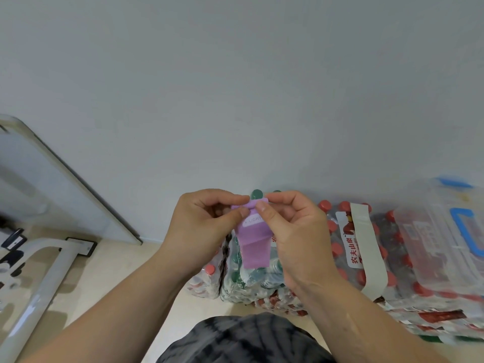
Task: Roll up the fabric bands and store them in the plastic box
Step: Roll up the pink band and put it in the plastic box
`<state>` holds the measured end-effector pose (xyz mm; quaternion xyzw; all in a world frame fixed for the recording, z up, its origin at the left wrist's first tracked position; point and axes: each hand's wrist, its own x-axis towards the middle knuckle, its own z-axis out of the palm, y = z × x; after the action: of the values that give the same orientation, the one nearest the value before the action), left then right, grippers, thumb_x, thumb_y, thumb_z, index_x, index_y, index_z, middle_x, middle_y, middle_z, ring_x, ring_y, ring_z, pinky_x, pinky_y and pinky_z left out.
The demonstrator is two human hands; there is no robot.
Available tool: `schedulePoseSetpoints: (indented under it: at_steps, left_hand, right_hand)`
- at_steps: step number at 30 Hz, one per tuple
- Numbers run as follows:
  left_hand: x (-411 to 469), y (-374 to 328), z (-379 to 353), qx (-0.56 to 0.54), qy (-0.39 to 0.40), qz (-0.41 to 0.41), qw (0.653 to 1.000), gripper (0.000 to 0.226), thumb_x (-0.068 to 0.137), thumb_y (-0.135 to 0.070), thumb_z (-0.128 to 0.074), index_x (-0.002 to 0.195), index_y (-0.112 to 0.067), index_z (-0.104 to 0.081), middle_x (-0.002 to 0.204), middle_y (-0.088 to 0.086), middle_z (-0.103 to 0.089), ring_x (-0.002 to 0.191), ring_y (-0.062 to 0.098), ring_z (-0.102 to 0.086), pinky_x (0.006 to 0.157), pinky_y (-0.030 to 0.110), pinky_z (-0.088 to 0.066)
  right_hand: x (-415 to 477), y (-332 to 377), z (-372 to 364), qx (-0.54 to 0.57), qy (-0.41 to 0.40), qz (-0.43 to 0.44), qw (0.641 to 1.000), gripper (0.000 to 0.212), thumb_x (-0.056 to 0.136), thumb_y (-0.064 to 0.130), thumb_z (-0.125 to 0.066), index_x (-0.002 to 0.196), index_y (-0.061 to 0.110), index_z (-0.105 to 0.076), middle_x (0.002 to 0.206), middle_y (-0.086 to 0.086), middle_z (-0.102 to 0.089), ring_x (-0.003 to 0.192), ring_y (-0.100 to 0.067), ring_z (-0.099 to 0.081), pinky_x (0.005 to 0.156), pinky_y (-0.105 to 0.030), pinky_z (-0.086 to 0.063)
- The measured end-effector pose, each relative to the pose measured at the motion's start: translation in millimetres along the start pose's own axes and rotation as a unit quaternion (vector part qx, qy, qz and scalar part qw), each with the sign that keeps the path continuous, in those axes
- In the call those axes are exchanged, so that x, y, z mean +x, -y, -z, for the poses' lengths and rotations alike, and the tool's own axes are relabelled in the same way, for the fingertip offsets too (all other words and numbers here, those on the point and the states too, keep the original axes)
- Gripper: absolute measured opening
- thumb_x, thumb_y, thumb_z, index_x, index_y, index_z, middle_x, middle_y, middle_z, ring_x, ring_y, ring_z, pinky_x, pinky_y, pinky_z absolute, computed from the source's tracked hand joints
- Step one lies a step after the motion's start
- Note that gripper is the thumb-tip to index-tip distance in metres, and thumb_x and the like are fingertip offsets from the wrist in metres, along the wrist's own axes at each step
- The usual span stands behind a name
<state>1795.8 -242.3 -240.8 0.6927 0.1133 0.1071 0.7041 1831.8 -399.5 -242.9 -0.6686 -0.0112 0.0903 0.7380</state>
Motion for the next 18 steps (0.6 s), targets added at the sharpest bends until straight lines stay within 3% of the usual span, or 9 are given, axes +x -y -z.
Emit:
schedulePoseSetpoints:
  at_steps: [4, 10, 14, 18]
  left_hand:
    - [0.5, -1.3, -2.4, -0.030, 0.002, 0.023, 0.999, 0.012, 0.082, -0.015, -0.081, 0.092, -0.021, -0.082, 0.080, 0.009, -0.077, 0.073, 0.021, -0.071, 0.069, 0.031, -0.059]
    - [3.6, -2.7, -3.3, -0.010, 0.009, 0.031, 0.999, 0.012, 0.089, -0.006, -0.075, 0.089, -0.017, -0.081, 0.082, 0.008, -0.078, 0.077, 0.021, -0.074, 0.069, 0.032, -0.060]
    - [5.1, -3.9, -4.2, -0.012, 0.009, 0.029, 0.999, 0.013, 0.089, -0.009, -0.075, 0.088, -0.020, -0.082, 0.083, 0.006, -0.079, 0.077, 0.019, -0.074, 0.069, 0.031, -0.060]
    - [5.5, -3.7, -7.2, 0.001, 0.008, 0.021, 1.000, 0.015, 0.089, -0.008, -0.075, 0.086, -0.022, -0.082, 0.080, 0.008, -0.078, 0.081, 0.037, -0.072, 0.071, 0.046, -0.061]
  right_hand:
    - [-1.1, -1.1, 1.3, -0.012, 0.003, 0.023, 1.000, 0.015, 0.088, 0.014, -0.080, 0.099, 0.021, -0.072, 0.091, 0.000, -0.080, 0.087, -0.018, -0.077, 0.074, -0.023, -0.058]
    - [0.6, 0.5, 4.7, -0.006, 0.034, 0.034, 0.999, 0.026, 0.086, 0.018, -0.080, 0.107, 0.031, -0.071, 0.090, 0.000, -0.080, 0.086, -0.015, -0.077, 0.076, -0.018, -0.056]
    - [5.3, -1.2, 7.8, -0.021, 0.053, 0.036, 0.998, 0.035, 0.088, 0.008, -0.078, 0.114, 0.030, -0.071, 0.085, -0.005, -0.078, 0.085, -0.020, -0.077, 0.079, -0.023, -0.059]
    - [8.6, -0.8, 9.8, -0.037, 0.060, 0.045, 0.997, 0.035, 0.083, 0.015, -0.082, 0.108, 0.037, -0.072, 0.084, -0.020, -0.069, 0.084, -0.037, -0.071, 0.083, -0.034, -0.061]
